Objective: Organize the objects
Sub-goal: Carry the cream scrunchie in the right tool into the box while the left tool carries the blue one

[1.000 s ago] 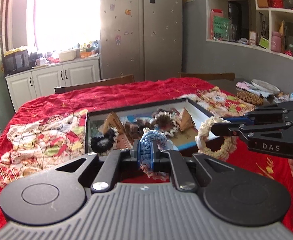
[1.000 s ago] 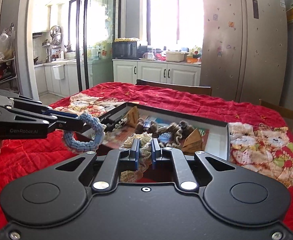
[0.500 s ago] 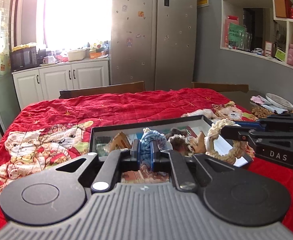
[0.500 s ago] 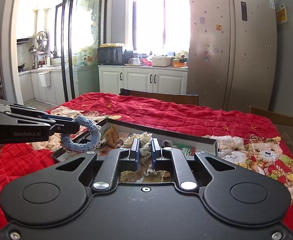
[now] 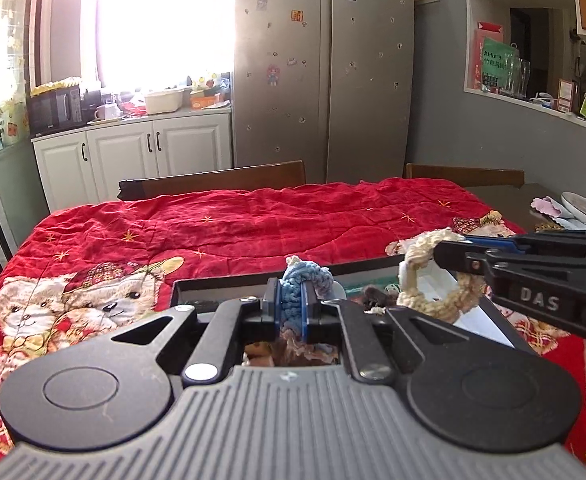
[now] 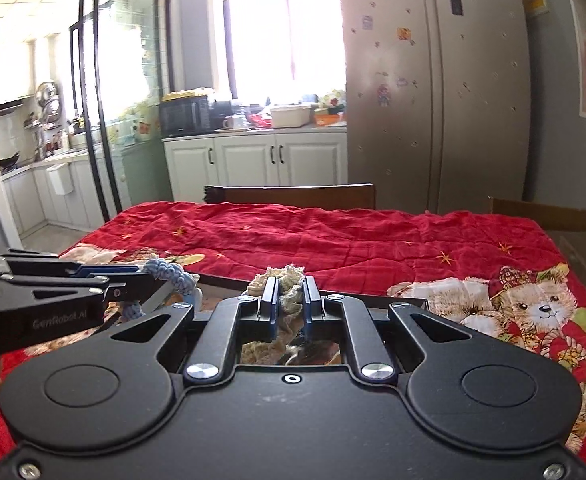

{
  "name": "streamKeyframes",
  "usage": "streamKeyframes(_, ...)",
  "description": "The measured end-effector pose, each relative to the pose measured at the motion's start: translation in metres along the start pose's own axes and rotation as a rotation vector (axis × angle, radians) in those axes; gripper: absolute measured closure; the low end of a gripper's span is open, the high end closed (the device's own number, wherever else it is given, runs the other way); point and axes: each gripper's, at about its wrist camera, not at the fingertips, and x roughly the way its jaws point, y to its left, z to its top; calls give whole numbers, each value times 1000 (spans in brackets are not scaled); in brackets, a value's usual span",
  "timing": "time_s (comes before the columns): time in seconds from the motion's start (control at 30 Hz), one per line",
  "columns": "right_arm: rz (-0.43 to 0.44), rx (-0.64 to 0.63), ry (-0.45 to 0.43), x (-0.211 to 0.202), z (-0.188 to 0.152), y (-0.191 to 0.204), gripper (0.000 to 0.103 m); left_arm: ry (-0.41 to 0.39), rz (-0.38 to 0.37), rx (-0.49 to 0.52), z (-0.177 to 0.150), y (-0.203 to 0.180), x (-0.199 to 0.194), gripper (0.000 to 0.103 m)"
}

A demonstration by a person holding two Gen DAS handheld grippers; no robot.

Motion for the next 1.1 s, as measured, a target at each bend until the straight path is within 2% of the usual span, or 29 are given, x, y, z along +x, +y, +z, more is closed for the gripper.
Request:
streamKeyframes(0.27, -15, 93, 14, 39, -1, -14, 91, 20, -1, -25, 9, -1, 36, 92)
streamKeyframes(0.77, -40, 214, 60, 86, -18, -29, 91, 86, -8, -106, -2, 14, 86, 92)
streamKeyframes(1.1, -56, 220, 107, 103, -25, -32, 91, 133, 8, -106, -7, 16, 101, 92)
